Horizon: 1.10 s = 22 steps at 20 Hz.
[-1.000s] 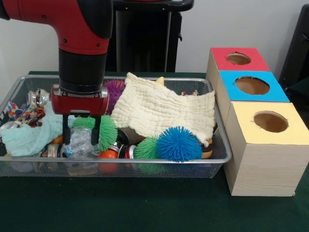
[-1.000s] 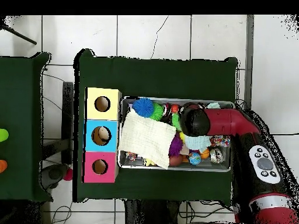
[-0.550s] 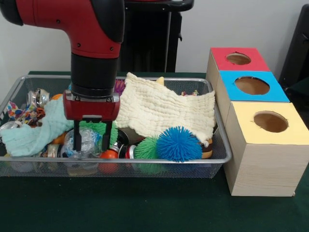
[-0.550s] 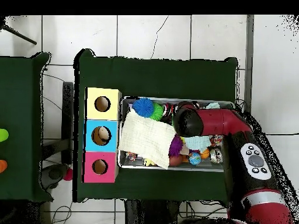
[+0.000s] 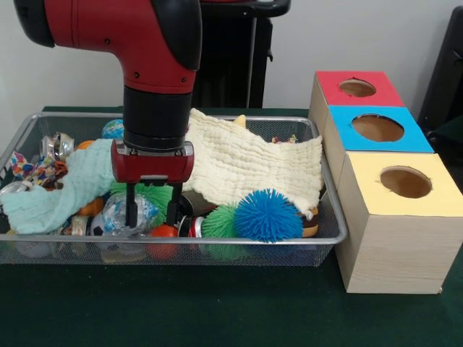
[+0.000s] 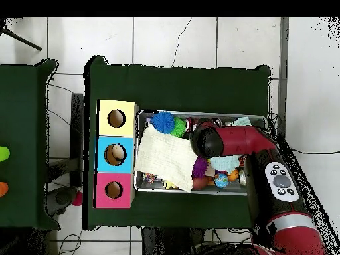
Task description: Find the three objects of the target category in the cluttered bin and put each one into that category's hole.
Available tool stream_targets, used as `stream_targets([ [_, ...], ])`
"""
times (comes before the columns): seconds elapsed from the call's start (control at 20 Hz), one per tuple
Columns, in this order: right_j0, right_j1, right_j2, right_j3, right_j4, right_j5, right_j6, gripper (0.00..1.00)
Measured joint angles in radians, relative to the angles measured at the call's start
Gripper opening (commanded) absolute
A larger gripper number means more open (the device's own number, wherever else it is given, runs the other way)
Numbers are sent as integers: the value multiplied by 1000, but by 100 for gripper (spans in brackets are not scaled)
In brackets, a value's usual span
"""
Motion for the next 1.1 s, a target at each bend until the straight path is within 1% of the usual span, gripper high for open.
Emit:
stream_targets([
  [0.65, 12, -1, -16, 0, -2, 0, 0, 100],
  [1.1, 27, -1, -22, -4, -55, 0, 0, 100],
])
